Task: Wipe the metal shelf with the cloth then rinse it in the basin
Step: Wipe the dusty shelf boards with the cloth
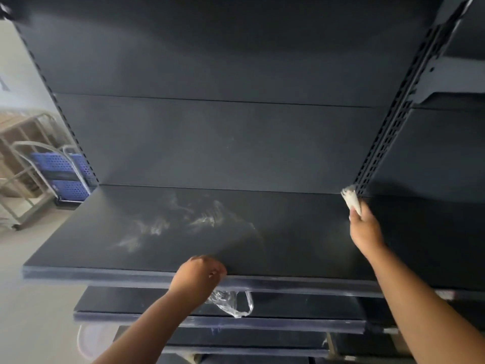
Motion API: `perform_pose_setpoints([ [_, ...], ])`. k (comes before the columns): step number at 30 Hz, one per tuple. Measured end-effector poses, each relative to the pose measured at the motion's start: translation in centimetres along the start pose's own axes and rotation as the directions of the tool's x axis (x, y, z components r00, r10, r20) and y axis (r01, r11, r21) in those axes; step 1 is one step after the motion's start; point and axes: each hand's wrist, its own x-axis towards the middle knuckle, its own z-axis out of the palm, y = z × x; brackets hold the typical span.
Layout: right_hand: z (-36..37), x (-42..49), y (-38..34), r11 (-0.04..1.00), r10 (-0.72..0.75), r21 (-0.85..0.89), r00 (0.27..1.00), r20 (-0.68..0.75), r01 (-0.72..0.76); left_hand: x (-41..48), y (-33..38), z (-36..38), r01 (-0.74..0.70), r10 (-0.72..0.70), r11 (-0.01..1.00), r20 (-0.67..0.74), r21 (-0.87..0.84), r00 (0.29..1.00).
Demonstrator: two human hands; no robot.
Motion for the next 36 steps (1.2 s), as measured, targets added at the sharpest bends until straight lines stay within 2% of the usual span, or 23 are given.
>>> perform_pose_setpoints([
  [3,1.7,-3.0,0.9,0.969,0.038,-0.248,0.992,0.118,-0.007,-0.9,-1.8,-0.6,-0.081,0.082,0.996,-0.072,0.02,0.994],
  [6,5.7,-5.8,-1.6,0.899,-0.1,-0.395,0.966,0.239,0.191,-1.7,-4.4,-1.9,-0.124,0.138,0.987,-0.131,0.107,0.982],
  [9,11.8,-8.4,-6.6,0.898,-0.122,-0.362,0.931,0.345,0.251,-2.6,-7.2,-3.7,-0.117,0.143,0.982,-0.18,0.149,0.973],
  [11,16.7,-10.4,-10.2,0.872,-0.202,-0.342,0.895,0.398,0.349,-3.4,-8.9,-4.9,-0.1,0.131,0.983,-0.208,0.155,0.969],
  [14,23.8,-13.4,-15.9,0.87,-0.268,-0.289,0.876,0.402,0.399,-4.4,-11.3,-6.4,-0.079,0.114,0.984,-0.231,0.157,0.966],
  [16,27.8,-15.0,-19.8,0.925,-0.246,-0.165,0.872,0.422,0.341,-4.8,-12.5,-7.1,-0.072,0.101,0.988,-0.226,0.134,0.969],
  [17,29.4,-15.6,-21.7,0.968,-0.198,-0.05,0.871,0.45,0.246,-4.9,-12.9,-7.4,-0.078,0.102,0.99,-0.217,0.118,0.971],
  [18,30.5,-15.9,-23.6,0.991,-0.128,0.089,0.864,0.487,0.097,-4.8,-13.2,-7.6,-0.089,0.109,0.991,-0.205,0.104,0.973],
  [19,31.2,-16.1,-25.2,0.969,-0.045,0.229,0.857,0.514,-0.087,-4.7,-13.4,-7.7,-0.103,0.12,0.99,-0.194,0.095,0.974],
  [20,31.5,-15.9,-26.5,0.899,0.037,0.36,0.86,0.509,-0.251,-4.6,-13.6,-7.8,-0.114,0.128,0.99,-0.182,0.089,0.975],
  [22,30.5,-14.9,-27.7,0.669,0.144,0.61,0.879,0.453,-0.424,-4.2,-13.9,-8.0,-0.131,0.141,0.988,-0.139,0.082,0.98],
  [24,27.7,-13.5,-27.4,0.446,0.176,0.776,0.893,0.413,-0.447,-3.9,-14.4,-8.3,-0.142,0.151,0.985,-0.095,0.096,0.984],
  [25,25.6,-12.7,-26.7,0.396,0.181,0.813,0.905,0.386,-0.426,-3.8,-14.8,-8.5,-0.148,0.158,0.983,-0.092,0.106,0.983],
  [26,23.4,-11.9,-25.8,0.39,0.185,0.835,0.921,0.343,-0.389,-3.7,-15.4,-8.8,-0.153,0.164,0.982,-0.099,0.113,0.981],
  [28,18.8,-10.6,-23.4,0.44,0.185,0.854,0.959,0.215,-0.276,-3.7,-16.7,-9.4,-0.163,0.177,0.979,-0.114,0.123,0.978],
  [29,16.5,-10.1,-22.0,0.501,0.183,0.842,0.975,0.126,-0.202,-3.7,-17.4,-9.8,-0.165,0.18,0.978,-0.12,0.129,0.976],
  [31,12.4,-9.7,-18.7,0.722,0.166,0.689,0.983,-0.083,-0.064,-4.0,-18.7,-10.6,-0.157,0.175,0.978,-0.135,0.138,0.975],
  [33,9.6,-10.1,-14.8,0.955,0.061,0.298,0.975,-0.214,0.006,-4.3,-19.8,-11.2,-0.141,0.164,0.979,-0.161,0.145,0.973],
  [34,8.8,-10.6,-12.7,0.996,0.029,0.084,0.978,-0.209,-0.011,-4.5,-20.3,-11.6,-0.136,0.161,0.98,-0.168,0.147,0.973],
  [36,8.8,-12.1,-9.8,0.977,0.051,-0.201,0.992,-0.114,-0.074,-4.9,-21.1,-12.2,-0.127,0.152,0.981,-0.174,0.149,0.973],
])
